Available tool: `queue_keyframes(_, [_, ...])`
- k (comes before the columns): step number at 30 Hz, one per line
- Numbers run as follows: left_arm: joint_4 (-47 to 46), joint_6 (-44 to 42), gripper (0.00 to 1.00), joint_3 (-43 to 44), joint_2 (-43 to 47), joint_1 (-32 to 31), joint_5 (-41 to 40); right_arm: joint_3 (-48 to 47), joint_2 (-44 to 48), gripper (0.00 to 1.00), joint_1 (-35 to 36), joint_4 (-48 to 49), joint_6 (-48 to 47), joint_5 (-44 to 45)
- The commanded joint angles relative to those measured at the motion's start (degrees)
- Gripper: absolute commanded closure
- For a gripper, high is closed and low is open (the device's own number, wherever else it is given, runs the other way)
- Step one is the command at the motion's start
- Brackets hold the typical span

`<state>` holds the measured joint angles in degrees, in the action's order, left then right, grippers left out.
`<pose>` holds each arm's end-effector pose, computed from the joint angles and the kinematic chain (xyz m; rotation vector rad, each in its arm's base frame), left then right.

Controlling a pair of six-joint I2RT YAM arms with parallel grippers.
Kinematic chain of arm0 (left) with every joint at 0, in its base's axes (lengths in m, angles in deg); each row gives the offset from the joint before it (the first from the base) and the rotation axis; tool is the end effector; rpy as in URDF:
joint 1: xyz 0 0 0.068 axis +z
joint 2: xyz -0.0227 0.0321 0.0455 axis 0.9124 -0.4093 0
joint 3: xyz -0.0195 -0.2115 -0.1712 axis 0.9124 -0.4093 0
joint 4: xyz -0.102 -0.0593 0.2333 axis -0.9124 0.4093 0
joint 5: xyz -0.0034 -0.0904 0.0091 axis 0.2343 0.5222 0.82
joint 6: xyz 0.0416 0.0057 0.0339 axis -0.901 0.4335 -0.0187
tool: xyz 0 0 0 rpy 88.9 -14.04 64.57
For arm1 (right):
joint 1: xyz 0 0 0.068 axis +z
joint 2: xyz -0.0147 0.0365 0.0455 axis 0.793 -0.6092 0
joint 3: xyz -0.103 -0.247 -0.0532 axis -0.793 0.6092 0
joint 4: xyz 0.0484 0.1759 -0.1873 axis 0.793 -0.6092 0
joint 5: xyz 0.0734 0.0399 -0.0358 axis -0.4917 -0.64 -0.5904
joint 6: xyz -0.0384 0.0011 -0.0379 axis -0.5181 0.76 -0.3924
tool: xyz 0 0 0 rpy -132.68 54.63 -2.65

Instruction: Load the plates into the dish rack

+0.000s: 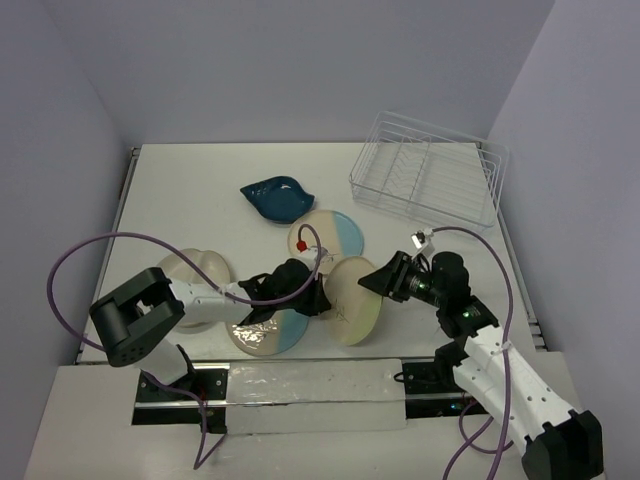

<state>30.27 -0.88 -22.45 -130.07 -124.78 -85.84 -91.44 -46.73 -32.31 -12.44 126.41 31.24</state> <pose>0.1524 -0.2558 0.1477 0.4172 2.3798 -0.9340 0.1379 0.0694 0.2125 0.1519 2.1201 1.2624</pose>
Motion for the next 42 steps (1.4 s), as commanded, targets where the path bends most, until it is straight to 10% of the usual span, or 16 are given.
queue_keyframes(1, [-4.1, 1.0, 1.00, -0.1, 2.4, -0.3, 1.0, -2.6, -0.8, 0.61, 2.6, -2.2, -1.2, 4.0])
queue_keyframes(5, [-4.0, 1.3, 1.00, -0.5, 3.5, -0.3, 0.0, -6.7, -1.6, 0.68, 5.7, -10.2, -4.6, 13.8])
queue_keyframes(10, [-4.1, 1.1, 1.00, -0.8, 4.9, -0.2, -0.9, -9.9, -3.0, 1.00, 8.6, -11.1, -7.9, 17.0])
queue_keyframes(14, [-2.4, -0.4, 0.93, 0.9, 7.8, 0.0, -4.2, -14.3, -1.9, 1.00, 9.6, -11.2, -11.6, 21.2])
queue_keyframes(15, [-1.7, -0.8, 0.84, 1.4, 9.3, 0.1, -5.0, -15.3, -1.5, 1.00, 9.6, -11.2, -12.2, 22.3])
queue_keyframes(18, [-0.7, -3.3, 0.03, 3.5, 14.7, 2.5, -7.7, -22.8, -1.0, 1.00, 9.9, -10.7, -15.6, 27.1])
queue_keyframes(33, [9.6, -10.8, 0.01, 13.5, 31.4, 20.4, -17.6, -51.1, -19.2, 1.00, 9.2, 4.0, -46.1, 38.7])
queue_keyframes(42, [10.3, -13.1, 0.01, 16.0, 28.4, 27.5, -18.1, -85.9, -48.4, 1.00, -6.6, -4.6, -66.6, 14.3])
